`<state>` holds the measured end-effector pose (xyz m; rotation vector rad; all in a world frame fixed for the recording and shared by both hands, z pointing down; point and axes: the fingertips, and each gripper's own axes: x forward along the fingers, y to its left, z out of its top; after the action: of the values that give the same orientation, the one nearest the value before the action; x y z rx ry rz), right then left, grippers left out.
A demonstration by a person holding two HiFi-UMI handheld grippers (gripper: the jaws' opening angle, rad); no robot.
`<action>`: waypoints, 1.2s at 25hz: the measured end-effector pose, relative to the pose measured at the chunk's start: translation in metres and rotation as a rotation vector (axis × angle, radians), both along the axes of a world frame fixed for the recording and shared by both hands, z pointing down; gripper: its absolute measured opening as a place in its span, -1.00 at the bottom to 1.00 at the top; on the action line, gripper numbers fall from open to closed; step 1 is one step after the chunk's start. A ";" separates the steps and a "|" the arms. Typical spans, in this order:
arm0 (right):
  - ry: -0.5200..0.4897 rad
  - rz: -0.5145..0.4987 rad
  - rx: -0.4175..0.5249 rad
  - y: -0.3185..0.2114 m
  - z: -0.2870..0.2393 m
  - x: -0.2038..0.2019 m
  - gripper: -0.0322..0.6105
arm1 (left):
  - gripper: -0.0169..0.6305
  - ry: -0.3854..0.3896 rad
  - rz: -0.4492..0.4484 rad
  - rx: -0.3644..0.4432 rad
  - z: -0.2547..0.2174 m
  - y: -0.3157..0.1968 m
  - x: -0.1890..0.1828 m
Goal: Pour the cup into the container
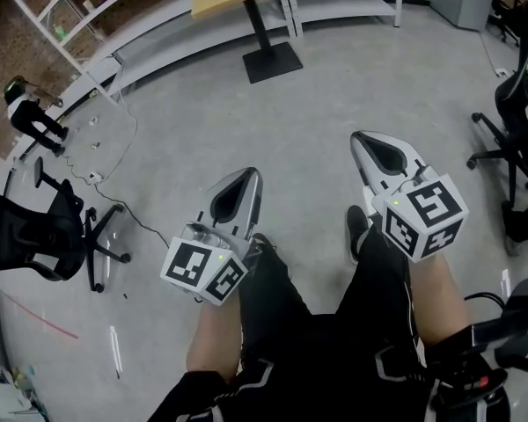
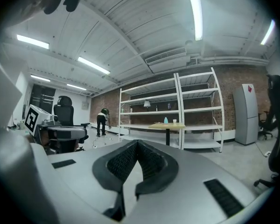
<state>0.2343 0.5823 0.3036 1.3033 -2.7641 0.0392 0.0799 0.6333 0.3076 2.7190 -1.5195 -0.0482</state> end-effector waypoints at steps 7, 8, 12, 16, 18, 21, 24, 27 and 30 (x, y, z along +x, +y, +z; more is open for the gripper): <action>-0.019 -0.019 -0.021 0.021 0.001 0.004 -0.89 | -0.94 0.011 0.002 -0.004 0.002 0.024 0.006; -0.030 -0.023 -0.026 0.022 0.001 0.003 -0.89 | -0.94 0.010 0.001 0.000 0.001 0.027 0.005; -0.052 -0.028 -0.025 0.024 -0.006 0.001 -0.89 | -0.94 0.009 -0.014 0.011 -0.005 0.033 0.000; -0.048 -0.029 -0.014 0.025 -0.012 -0.001 -0.89 | -0.94 0.026 -0.033 0.027 -0.014 0.034 -0.006; -0.044 -0.032 -0.016 0.026 -0.011 -0.001 -0.89 | -0.94 0.022 -0.024 0.028 -0.014 0.035 -0.005; -0.042 -0.034 -0.021 0.030 -0.007 -0.001 -0.89 | -0.94 0.018 -0.016 0.023 -0.012 0.037 -0.002; -0.039 -0.033 -0.015 0.031 -0.010 0.000 -0.89 | -0.94 0.015 -0.009 0.024 -0.012 0.038 0.000; -0.037 -0.032 -0.008 0.031 -0.013 0.000 -0.89 | -0.94 0.014 -0.002 0.026 -0.012 0.038 0.001; -0.036 -0.031 -0.007 0.034 -0.013 0.000 -0.89 | -0.94 0.007 0.006 0.022 -0.011 0.040 0.001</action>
<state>0.2342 0.6159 0.2909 1.2701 -2.8110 0.0704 0.0805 0.6737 0.2966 2.7375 -1.5182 -0.0745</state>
